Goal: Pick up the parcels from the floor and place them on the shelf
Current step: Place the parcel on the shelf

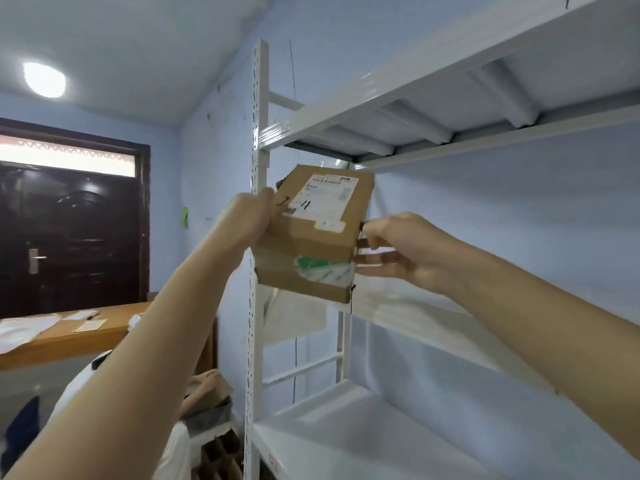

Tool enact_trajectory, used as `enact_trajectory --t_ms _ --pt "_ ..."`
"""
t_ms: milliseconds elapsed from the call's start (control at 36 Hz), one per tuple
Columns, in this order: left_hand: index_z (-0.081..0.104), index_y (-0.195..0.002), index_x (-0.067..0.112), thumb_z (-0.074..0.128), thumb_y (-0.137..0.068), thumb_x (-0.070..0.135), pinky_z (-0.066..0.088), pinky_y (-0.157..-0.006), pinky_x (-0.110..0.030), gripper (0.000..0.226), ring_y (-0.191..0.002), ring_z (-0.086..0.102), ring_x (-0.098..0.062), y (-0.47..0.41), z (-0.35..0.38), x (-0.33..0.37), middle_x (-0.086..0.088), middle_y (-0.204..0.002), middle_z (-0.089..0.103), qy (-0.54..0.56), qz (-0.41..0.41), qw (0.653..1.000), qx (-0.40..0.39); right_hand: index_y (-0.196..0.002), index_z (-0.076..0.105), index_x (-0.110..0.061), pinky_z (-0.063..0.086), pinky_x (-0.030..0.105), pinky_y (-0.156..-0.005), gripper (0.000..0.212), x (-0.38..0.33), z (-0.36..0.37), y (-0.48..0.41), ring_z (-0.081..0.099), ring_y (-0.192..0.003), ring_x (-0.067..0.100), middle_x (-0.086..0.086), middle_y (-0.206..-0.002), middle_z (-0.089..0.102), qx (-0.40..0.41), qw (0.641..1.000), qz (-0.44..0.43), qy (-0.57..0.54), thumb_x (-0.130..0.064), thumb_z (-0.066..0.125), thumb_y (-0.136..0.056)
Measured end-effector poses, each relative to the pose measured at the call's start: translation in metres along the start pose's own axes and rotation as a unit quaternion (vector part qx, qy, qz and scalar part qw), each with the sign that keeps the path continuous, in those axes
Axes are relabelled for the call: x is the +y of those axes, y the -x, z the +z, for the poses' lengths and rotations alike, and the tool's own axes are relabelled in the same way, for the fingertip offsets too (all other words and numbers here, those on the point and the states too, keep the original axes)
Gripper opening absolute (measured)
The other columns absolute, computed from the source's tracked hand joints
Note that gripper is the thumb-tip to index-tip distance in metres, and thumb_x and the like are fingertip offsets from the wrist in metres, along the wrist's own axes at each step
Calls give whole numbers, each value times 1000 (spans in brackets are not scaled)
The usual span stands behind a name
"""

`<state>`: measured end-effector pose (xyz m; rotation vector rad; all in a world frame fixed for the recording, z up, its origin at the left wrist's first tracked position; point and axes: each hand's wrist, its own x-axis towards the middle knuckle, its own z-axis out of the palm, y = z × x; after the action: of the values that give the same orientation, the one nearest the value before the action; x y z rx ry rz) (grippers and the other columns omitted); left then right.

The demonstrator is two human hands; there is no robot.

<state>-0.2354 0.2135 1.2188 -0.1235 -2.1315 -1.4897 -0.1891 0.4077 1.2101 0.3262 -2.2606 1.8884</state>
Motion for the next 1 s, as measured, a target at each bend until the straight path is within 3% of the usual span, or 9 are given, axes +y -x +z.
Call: enact_trajectory --t_ms 83,250,361,472,611,722,806,917,1000 --pt "59 -110 10 38 -93 35 36 -73 -34 37 -73 47 -15 -28 10 8 -7 -98 54 37 -3 999 -11 -72 58 -9 61 38 -75 24 -11 -3 -20 65 -73 25 8 -82 62 27 1000 -3 -10 7 42 -78" --pt "57 -113 15 41 -93 43 43 -90 -36 37 -78 50 -13 -78 34 -2 -3 -96 57 89 -17 993 -74 -98 57 -9 59 36 -66 28 -18 0 -56 60 -68 23 9 -81 57 71 997 15 -7 6 41 -80" --pt "54 -113 14 41 -95 39 39 -83 -32 33 -73 48 -10 -109 49 -16 1 -84 53 132 -33 983 -123 -100 59 -8 60 38 -66 31 -13 6 -81 58 -69 24 10 -82 55 113 993 28 -3 6 42 -77" --pt "54 -113 14 41 -96 37 39 -86 -32 32 -74 48 -11 -140 64 -31 -3 -93 55 147 -30 975 -165 -100 58 -9 60 39 -66 33 -5 14 -101 60 -76 26 10 -84 55 158 986 44 -12 6 42 -76" --pt "50 -134 12 44 -92 42 38 -87 -33 51 -105 51 -20 -164 76 -45 -4 -121 53 155 -41 966 -202 -100 57 -11 60 44 -78 33 6 20 -117 60 -79 26 14 -99 55 213 975 63 -24 3 43 -74" --pt "49 -127 12 41 -96 38 40 -85 -32 42 -90 51 -17 -178 82 -51 0 -90 52 183 -35 955 -232 -102 60 -10 60 41 -76 28 11 23 -125 60 -81 24 13 -101 58 249 965 81 -7 -4 48 -77" --pt "47 -120 15 41 -96 37 41 -86 -34 33 -97 50 -20 -183 89 -54 1 -87 50 188 -34 951 -245 -91 58 -11 58 35 -68 12 14 24 -130 59 -76 22 11 -95 59 272 958 93 -3 -13 51 -82" --pt "52 -98 17 43 -94 37 43 -95 -39 23 -96 51 -23 -187 99 -55 -3 -93 54 186 -41 949 -249 -87 56 -13 55 30 -61 9 16 24 -135 56 -71 19 7 -84 58 286 953 100 -21 -19 49 -86" --pt "48 -80 19 40 -95 33 42 -95 -37 23 -91 50 -22 -184 106 -58 -3 -84 52 193 -49 944 -263 -82 54 -14 52 31 -60 14 20 22 -136 55 -72 19 6 -81 56 299 948 108 -11 -25 49 -88"
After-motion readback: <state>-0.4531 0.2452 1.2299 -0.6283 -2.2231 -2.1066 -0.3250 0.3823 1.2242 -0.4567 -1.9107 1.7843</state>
